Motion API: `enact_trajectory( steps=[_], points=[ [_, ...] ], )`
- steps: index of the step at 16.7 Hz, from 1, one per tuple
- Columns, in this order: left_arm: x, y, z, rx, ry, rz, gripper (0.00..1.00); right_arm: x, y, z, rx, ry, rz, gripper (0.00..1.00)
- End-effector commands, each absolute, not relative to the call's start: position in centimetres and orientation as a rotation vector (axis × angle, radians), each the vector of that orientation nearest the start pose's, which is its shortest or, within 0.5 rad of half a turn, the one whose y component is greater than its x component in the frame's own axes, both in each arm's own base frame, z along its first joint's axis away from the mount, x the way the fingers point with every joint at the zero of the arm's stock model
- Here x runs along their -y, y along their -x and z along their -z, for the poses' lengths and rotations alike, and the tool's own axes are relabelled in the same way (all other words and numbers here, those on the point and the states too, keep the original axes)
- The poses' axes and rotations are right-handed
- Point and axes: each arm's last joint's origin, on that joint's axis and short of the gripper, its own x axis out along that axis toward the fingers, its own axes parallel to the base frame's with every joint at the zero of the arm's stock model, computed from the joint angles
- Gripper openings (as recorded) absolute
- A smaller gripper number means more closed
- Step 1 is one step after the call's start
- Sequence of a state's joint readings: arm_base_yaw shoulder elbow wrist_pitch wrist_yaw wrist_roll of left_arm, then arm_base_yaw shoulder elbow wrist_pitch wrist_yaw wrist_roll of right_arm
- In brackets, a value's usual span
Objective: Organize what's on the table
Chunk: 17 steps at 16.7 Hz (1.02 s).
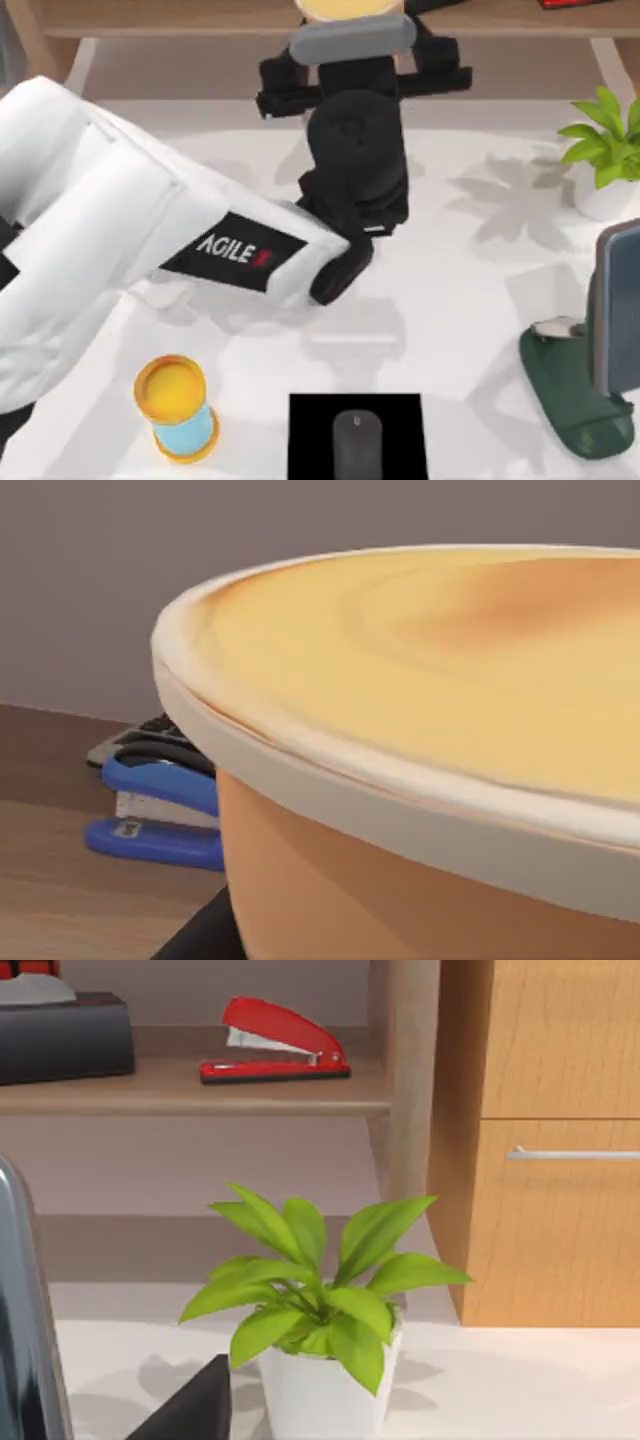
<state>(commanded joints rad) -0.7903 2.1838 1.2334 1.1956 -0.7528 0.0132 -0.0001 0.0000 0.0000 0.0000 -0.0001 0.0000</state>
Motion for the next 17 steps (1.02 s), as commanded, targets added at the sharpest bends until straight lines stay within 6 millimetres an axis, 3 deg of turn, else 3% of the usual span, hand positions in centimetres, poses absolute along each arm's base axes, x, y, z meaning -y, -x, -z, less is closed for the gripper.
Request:
enact_trajectory(
  steps=[3, 7, 13, 17],
  points=[
    [27.8, -36.3, -20.2, 0.192, 0.163, 0.009, 0.00, 0.1, -10.6, -16.0, 0.000, 0.000, 0.000, 1.00],
    [23.2, -39.6, -22.5, 0.178, 0.114, 0.004, 0.00, 0.1, -10.6, -16.0, 0.000, 0.000, 0.000, 1.00],
    [16.5, -43.3, -24.0, 0.102, 0.043, 0.006, 0.00, 0.1, -10.6, -16.0, 0.000, 0.000, 0.000, 1.00],
    [13.2, -44.7, -24.4, 0.054, 0.021, 0.016, 0.00, 0.1, -10.6, -16.0, 0.000, 0.000, 0.000, 1.00]
  ],
)
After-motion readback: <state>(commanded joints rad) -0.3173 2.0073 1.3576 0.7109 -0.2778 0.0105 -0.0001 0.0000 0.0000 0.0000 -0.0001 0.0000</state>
